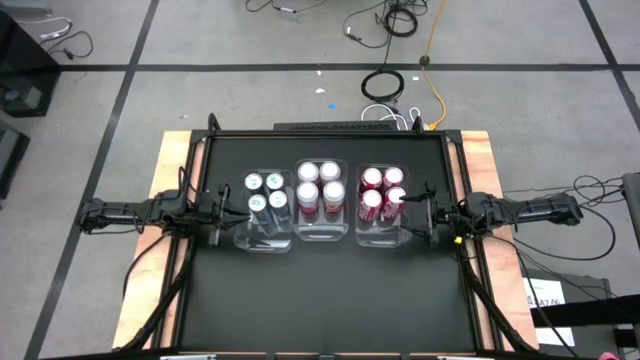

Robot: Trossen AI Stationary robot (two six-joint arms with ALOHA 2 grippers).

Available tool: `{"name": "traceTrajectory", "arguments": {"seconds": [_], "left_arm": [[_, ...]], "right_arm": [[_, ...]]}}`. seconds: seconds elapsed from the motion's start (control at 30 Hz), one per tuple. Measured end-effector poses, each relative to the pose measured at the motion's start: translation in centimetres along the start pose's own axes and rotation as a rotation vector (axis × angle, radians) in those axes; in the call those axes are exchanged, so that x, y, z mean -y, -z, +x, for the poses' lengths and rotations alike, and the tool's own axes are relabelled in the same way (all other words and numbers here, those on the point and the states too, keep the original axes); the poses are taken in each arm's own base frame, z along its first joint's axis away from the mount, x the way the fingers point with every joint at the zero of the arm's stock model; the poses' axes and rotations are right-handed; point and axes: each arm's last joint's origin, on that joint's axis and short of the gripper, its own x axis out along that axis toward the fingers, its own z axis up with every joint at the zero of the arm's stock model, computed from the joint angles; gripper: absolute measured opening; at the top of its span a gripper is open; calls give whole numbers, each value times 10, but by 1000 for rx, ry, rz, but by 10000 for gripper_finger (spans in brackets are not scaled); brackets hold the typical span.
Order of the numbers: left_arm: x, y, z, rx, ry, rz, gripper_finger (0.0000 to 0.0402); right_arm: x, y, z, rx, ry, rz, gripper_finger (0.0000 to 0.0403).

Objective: Sort soda cans
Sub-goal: Return to Home Position

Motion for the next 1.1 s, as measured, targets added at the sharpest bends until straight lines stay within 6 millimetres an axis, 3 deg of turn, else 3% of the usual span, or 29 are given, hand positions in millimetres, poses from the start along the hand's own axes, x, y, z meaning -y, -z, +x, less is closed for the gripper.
{"name": "traceTrajectory", "arguments": {"seconds": [0.37, 0.63, 0.83, 1.1], "left_arm": [[0, 0, 0, 0, 0, 0, 57], [0, 0, 0, 0, 0, 0, 57], [0, 0, 0, 0, 0, 0, 57], [0, 0, 0, 0, 1, 0, 57]], "right_arm": [[0, 0, 0, 1, 6, 85, 396], [1, -1, 0, 10, 47, -18, 363], [1, -1, 0, 10, 51, -75, 293], [1, -1, 0, 10, 50, -105, 144]]}}
